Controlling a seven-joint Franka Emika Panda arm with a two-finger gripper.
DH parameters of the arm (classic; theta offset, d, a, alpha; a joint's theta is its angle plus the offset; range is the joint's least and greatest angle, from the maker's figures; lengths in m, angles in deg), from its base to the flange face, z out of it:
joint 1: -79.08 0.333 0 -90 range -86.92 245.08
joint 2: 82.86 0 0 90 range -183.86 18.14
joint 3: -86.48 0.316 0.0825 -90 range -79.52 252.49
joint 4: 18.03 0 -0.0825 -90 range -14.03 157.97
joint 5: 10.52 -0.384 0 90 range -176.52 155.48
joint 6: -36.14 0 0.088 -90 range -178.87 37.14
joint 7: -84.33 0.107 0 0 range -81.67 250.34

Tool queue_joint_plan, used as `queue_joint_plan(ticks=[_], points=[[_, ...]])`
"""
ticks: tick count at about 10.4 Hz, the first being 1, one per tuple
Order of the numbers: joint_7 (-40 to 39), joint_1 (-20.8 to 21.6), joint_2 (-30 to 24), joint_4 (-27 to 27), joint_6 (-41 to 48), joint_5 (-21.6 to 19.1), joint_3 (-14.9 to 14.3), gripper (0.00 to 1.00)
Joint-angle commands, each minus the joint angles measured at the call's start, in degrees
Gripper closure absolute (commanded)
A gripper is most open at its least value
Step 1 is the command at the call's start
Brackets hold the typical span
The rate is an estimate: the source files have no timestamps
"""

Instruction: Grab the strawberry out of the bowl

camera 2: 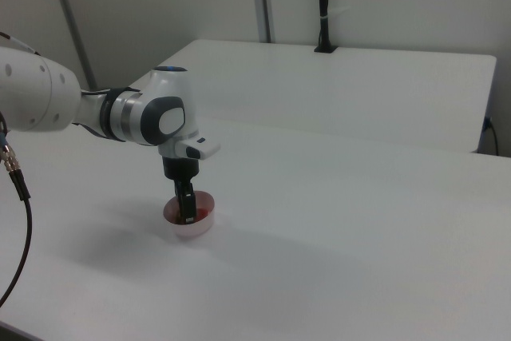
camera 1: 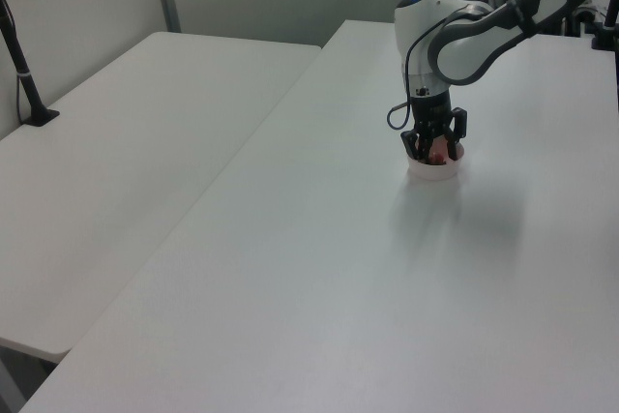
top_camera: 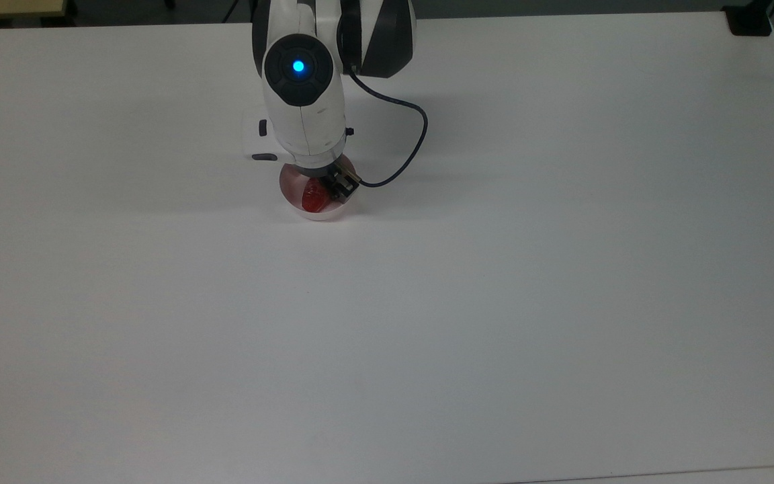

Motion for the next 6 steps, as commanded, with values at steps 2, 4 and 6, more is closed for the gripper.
queue_joint_plan(ticks=[2, 4, 6], points=[[-1.8, 0.0, -1.2, 1.3, -1.5, 0.0, 0.2, 0.8], [-4.7, -0.5, -1.7, 1.1, -1.1, 0.0, 0.2, 0.81], [-6.0, -0.5, -2.1, 0.8, -0.8, -0.1, 0.2, 0.81]])
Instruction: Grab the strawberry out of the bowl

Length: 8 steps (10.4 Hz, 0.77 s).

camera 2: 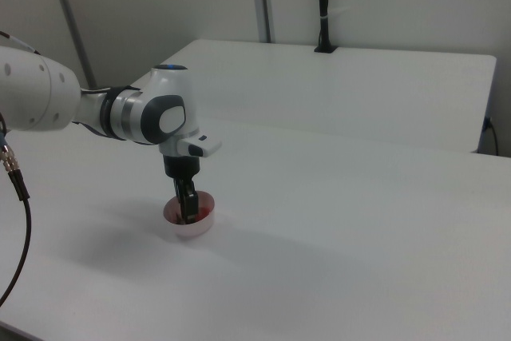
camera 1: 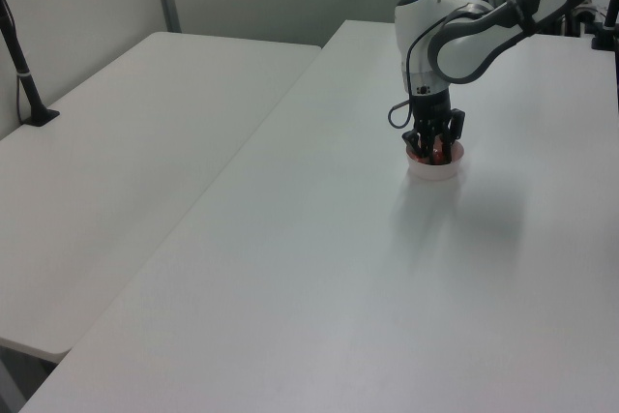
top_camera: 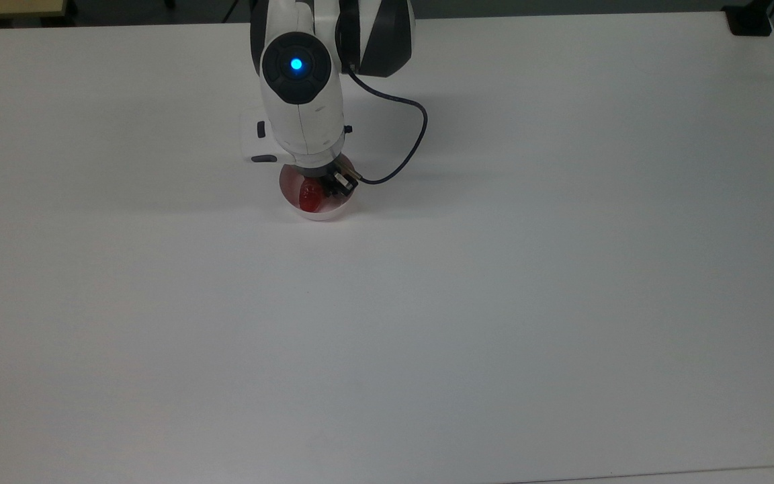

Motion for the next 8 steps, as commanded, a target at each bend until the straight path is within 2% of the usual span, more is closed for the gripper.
queue_joint_plan(ticks=[1, 8], points=[[-2.9, -0.3, -2.0, 0.8, -0.4, -0.1, 0.3, 0.81], [-3.7, -0.3, -4.2, 0.7, -0.3, -0.5, 0.6, 0.82]])
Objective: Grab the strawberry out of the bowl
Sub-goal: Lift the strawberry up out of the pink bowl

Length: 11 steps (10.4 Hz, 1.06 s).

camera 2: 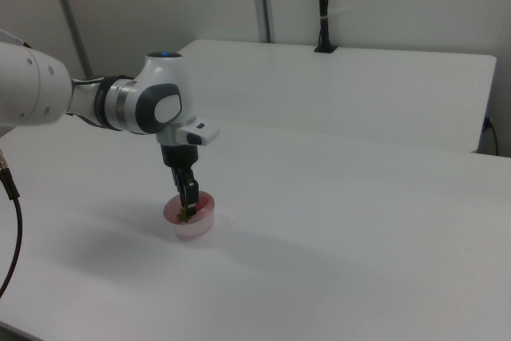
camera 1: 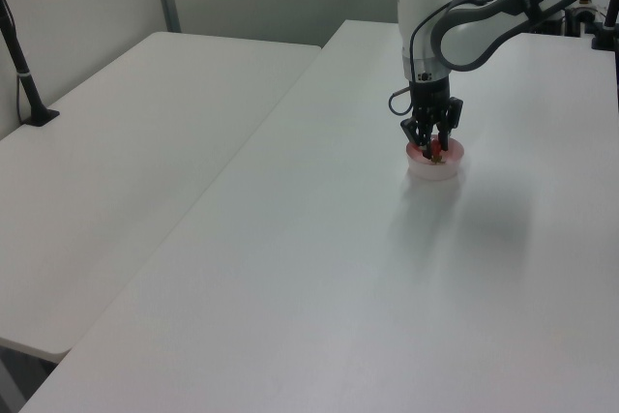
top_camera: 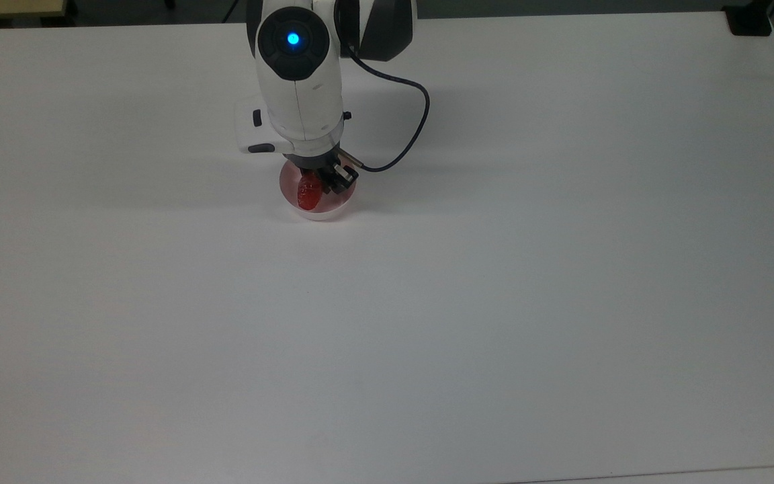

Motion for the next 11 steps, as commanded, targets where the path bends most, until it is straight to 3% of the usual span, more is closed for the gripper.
queue_joint_plan(ticks=[1, 7, 11], points=[[-1.4, -0.4, -2.4, 1.0, -0.3, -0.6, 0.8, 0.82], [-4.7, -1.4, -5.8, -0.3, 2.8, -0.9, 0.9, 0.84], [-15.8, -6.8, -10.3, -0.3, 8.7, -1.3, 0.8, 0.84]])
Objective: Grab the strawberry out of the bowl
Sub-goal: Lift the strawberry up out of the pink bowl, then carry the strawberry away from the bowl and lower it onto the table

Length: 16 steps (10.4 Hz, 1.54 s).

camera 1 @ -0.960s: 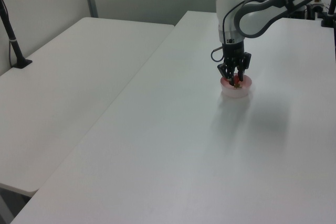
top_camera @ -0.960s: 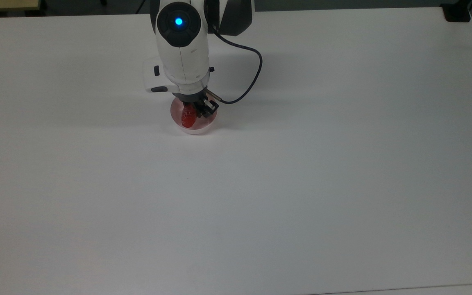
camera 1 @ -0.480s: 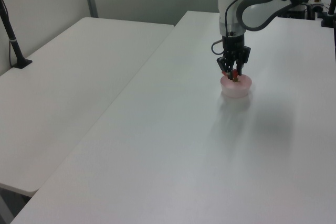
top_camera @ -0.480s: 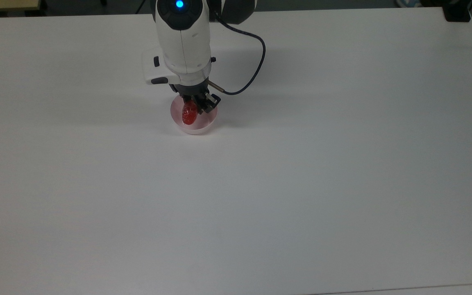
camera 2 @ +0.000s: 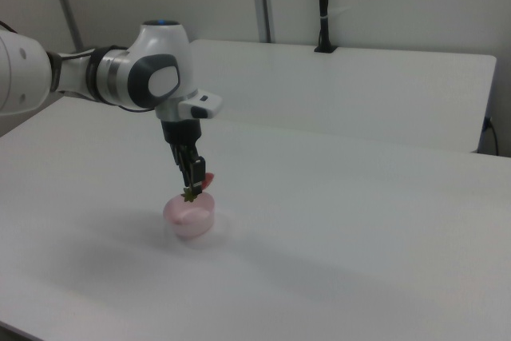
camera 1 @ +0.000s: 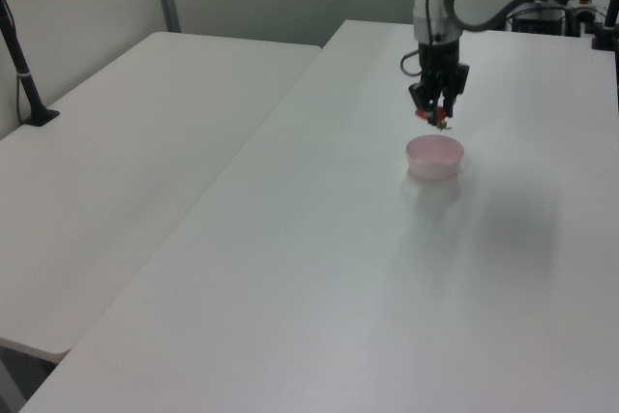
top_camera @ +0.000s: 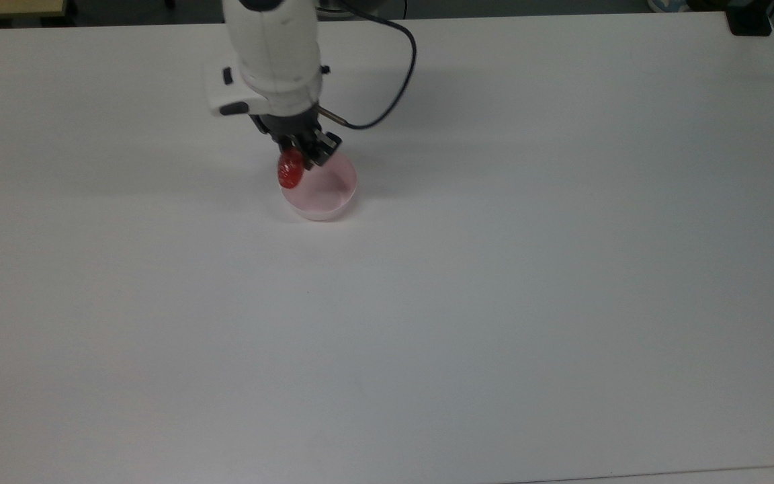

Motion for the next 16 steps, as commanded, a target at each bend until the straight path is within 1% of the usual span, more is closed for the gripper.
queue_joint_plan(ticks=[1, 3, 6, 7, 10, 13, 14, 15, 16], points=[[-12.7, -5.7, -4.1, 0.4, 6.4, -1.3, 0.3, 0.84], [-25.8, -9.6, -4.1, 0.4, 8.8, -1.1, 0.2, 0.84], [-38.7, -15.8, -2.4, 0.4, 8.2, -0.3, 0.2, 0.84], [-41.9, -17.1, -1.3, 0.4, 7.7, 0.1, 0.1, 0.84], [-42.6, -18.9, 3.0, 0.8, 1.5, 3.0, 0.0, 0.84], [-42.6, -19.8, 6.1, 0.8, -3.4, 3.0, 0.0, 0.82], [-42.5, -19.8, 6.8, 0.6, -4.2, 3.0, 0.0, 0.78], [-42.6, -19.9, 7.0, 0.5, -4.3, 3.0, 0.0, 0.6], [-42.6, -20.0, 7.1, 0.5, -4.3, 3.0, 0.0, 0.3]])
